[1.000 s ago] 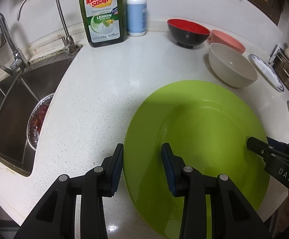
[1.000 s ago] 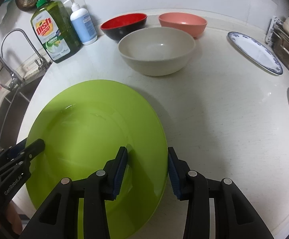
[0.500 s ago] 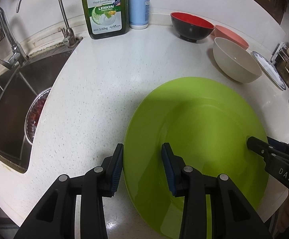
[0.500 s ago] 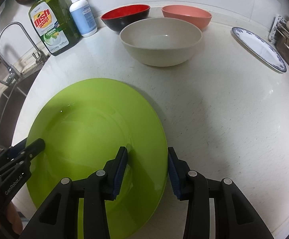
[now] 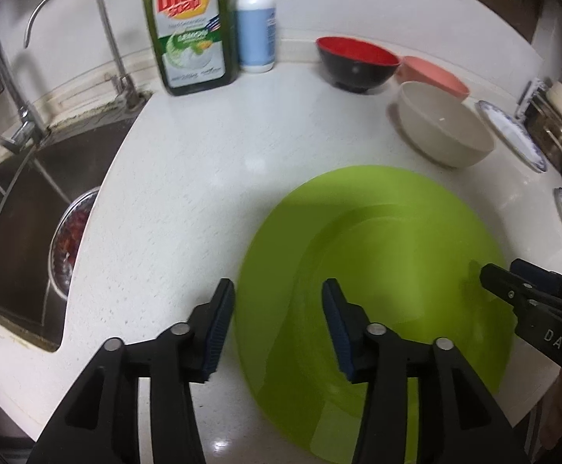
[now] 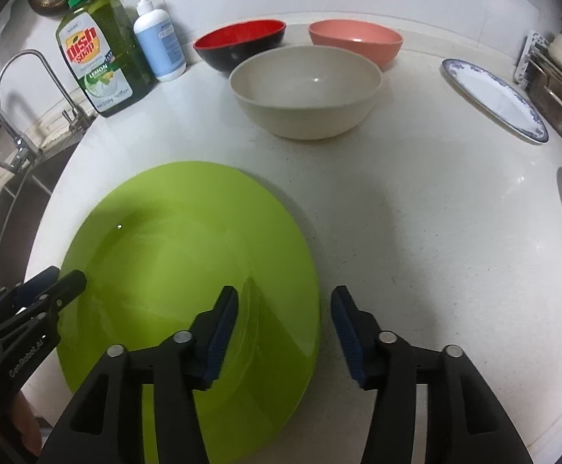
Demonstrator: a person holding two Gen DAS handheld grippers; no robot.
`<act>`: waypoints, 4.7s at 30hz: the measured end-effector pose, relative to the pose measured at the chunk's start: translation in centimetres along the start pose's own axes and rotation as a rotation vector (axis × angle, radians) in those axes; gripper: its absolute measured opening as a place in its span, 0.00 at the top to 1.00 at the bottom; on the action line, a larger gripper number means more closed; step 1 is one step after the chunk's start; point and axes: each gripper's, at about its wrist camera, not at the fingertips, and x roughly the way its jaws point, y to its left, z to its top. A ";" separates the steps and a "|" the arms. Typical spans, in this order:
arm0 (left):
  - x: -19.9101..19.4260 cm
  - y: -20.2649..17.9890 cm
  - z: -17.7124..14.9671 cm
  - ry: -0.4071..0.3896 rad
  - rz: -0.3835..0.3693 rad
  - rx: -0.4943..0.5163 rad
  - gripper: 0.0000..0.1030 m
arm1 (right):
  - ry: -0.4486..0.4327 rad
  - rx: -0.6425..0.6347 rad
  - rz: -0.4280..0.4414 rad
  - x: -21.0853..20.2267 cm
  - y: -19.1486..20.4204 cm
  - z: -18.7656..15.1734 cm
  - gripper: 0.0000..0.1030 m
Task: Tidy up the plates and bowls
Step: 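Lower the green plate onto the counter and open both grippers, then move both grippers to the rim of the larger blue-and-white plate, then close both grippers on the blue-and-white plate rim, then lift and carry the blue-and-white plate over the green plate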
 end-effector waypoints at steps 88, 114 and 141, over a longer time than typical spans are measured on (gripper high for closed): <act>7.9 -52.7 9.7 -0.016 -0.389 0.632 0.21 | -0.181 0.747 -0.569 -7.9 -45.5 -3.5 0.29; 10.2 -54.5 9.9 0.074 -0.434 0.640 0.67 | -0.141 0.729 -0.488 -5.4 -47.8 -2.7 0.64; 5.5 -47.6 8.7 0.036 -0.421 0.543 0.68 | -0.158 0.648 -0.497 -9.0 -41.8 -3.1 0.66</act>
